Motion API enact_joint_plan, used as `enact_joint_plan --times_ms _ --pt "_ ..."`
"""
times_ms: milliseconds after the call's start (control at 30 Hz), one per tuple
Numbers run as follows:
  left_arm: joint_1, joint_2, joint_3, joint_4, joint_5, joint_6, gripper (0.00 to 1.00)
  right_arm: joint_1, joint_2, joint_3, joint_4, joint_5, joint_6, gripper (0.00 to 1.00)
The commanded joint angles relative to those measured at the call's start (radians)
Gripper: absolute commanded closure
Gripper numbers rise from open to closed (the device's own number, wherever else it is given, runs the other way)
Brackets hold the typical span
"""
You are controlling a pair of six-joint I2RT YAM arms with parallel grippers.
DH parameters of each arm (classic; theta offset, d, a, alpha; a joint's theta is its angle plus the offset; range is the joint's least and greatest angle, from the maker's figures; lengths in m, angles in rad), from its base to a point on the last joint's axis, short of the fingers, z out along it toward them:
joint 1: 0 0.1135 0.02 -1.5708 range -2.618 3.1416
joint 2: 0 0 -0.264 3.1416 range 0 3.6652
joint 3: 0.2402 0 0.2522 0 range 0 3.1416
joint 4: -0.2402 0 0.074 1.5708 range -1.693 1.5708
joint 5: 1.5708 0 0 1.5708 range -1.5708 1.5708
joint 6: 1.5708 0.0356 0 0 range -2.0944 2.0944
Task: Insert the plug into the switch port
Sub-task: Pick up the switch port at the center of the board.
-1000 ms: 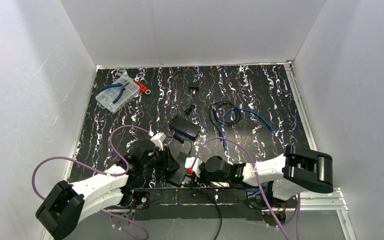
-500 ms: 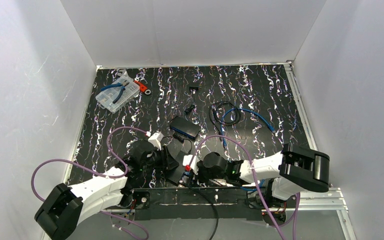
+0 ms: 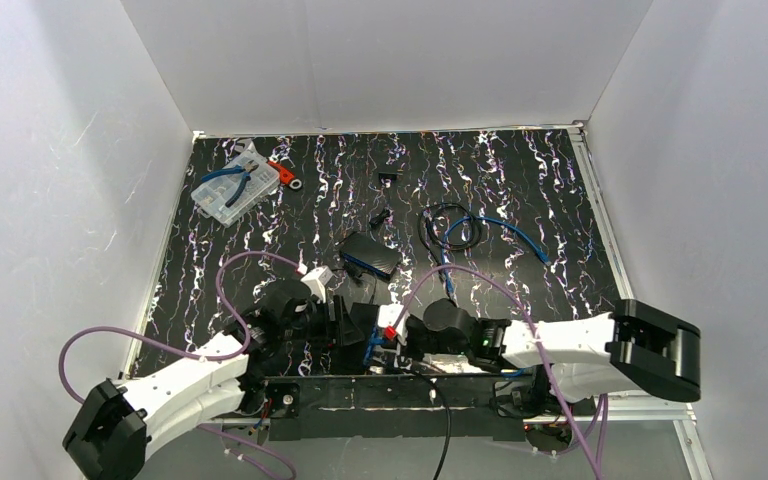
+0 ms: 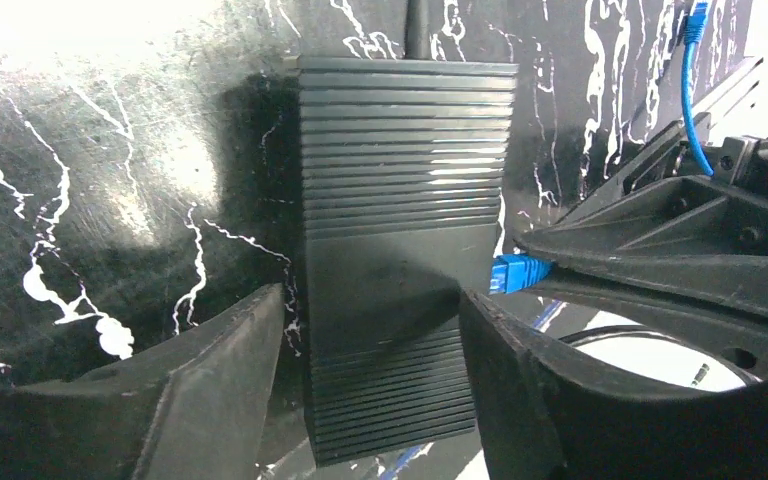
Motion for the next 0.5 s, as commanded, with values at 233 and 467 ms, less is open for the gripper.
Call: enact_joint_plan --times_ms 233,467 --pt "-0.015 -0.083 0.173 -0.282 -0.146 0.049 0.16 -0.007 -0.309 -0.105 -0.023 0.048 0.021 0.99" --pt "-0.014 -0.123 0.291 -0.399 -0.205 0.082 0.02 -0.005 -0.532 -0.112 -0.142 0.112 0.014 0.99"
